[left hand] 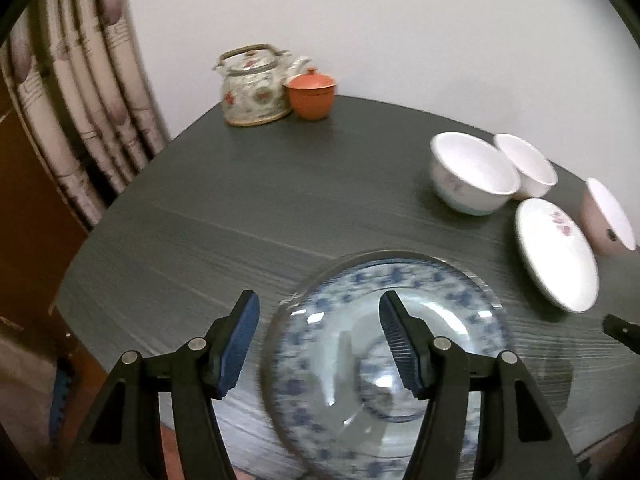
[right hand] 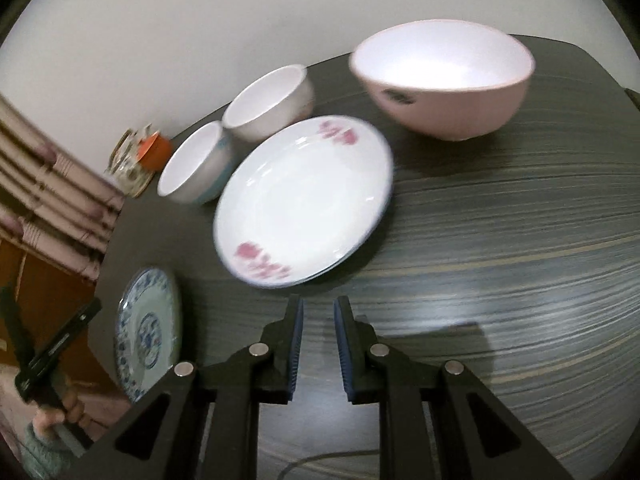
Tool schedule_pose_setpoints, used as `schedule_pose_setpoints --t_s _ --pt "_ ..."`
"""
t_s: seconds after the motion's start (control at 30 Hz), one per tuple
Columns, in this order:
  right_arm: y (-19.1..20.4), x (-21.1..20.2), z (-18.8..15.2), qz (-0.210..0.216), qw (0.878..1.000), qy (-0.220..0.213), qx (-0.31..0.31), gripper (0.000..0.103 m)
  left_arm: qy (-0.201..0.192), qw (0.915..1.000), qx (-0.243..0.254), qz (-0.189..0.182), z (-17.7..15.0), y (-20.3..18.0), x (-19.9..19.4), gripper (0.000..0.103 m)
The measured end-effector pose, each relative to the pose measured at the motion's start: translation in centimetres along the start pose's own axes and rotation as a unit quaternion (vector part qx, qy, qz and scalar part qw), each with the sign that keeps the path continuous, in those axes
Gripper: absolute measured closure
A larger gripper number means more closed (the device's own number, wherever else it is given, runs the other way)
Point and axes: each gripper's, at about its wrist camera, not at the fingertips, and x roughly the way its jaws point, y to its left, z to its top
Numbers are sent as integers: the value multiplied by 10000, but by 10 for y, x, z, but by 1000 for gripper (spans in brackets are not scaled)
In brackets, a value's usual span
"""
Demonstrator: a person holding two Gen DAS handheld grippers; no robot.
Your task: Organize plates and bowls
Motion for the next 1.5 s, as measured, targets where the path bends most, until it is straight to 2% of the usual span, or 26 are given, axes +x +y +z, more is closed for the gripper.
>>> schedule_pose_setpoints --t_s 0.3,0.4,0.57,0.83,1.1,1.27,1.33,1.43,1.5 --pt "-25 1 23 -143 9993 -343 20 85 338 9929 47 -1139 21 -71 8 44" --pt "-32 4 32 -87 9993 -347 98 85 550 9867 -134 -1525 31 -89 21 45" --pt "-41 16 49 -14 9992 -317 241 85 996 9763 -409 -1878 43 -113 50 48" --pt "-47 33 67 141 9992 -209 320 85 1301 9714 -215 -1973 53 -151 81 56" --pt "-52 45 77 224 9990 -165 340 85 1611 9658 -302 -2010 56 -160 106 64" --pt "-55 52 80 262 9988 -121 390 85 1718 9629 -233 -2066 58 -170 116 76" --pt "-57 52 80 286 9987 -105 404 88 1794 9602 -271 -2123 57 -171 119 82" --pt "-57 56 80 316 9988 -43 383 88 1799 9621 -218 -2035 55 -173 120 86" --pt "-55 58 79 260 9992 -36 299 95 1770 9636 -172 -1999 56 -176 121 88"
